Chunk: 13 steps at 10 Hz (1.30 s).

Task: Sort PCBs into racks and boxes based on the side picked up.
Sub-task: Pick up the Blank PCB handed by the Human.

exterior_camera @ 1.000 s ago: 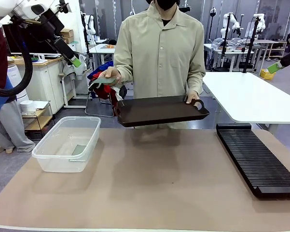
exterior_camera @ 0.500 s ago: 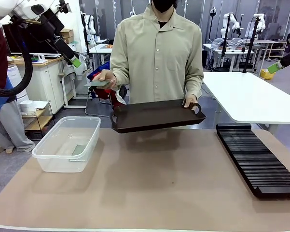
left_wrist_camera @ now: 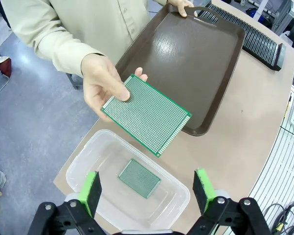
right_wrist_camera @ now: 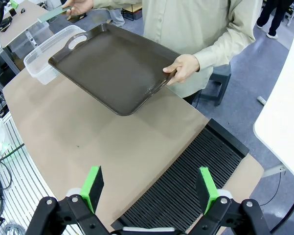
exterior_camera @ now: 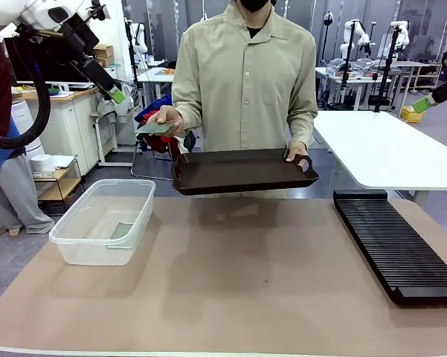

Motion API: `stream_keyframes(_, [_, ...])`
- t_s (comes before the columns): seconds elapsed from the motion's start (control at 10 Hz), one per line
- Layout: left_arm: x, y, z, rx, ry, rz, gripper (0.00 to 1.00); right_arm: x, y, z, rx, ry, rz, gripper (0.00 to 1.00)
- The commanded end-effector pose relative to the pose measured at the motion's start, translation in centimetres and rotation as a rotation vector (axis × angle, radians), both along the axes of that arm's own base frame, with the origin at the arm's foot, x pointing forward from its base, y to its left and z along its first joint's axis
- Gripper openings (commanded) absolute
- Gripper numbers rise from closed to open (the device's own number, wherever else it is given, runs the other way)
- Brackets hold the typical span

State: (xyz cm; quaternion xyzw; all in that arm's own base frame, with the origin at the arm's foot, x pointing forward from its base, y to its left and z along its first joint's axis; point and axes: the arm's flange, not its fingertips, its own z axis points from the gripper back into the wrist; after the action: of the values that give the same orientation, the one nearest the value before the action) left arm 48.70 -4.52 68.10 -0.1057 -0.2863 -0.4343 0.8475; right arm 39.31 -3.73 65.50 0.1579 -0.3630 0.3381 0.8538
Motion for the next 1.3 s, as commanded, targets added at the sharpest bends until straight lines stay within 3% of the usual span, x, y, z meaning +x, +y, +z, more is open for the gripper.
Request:
stream_keyframes(0.0, [-0.1,0.1,-0.1,0.013,-0.011,0.007,1.00,0.0,0.0,-0.2,0.001,0.005,0.009,1.00])
stream_keyframes(0.7, [0.0,0.0,0.0,0.000,0.000,0.000,1.00,0.0,0.0,-0.2,0.001,0.005,0.009,1.00])
stream_keyframes(1.0, [2.2,1.0,-1.2,-0.344,0.346,0.153,1.00,0.0,0.0,-0.2,0.001,0.005,0.009,1.00])
stream_keyframes(1.2, [3.3,2.1,-2.2,-0.469,0.471,0.270,1.00,0.0,0.0,-0.2,0.001,0.005,0.009,1.00])
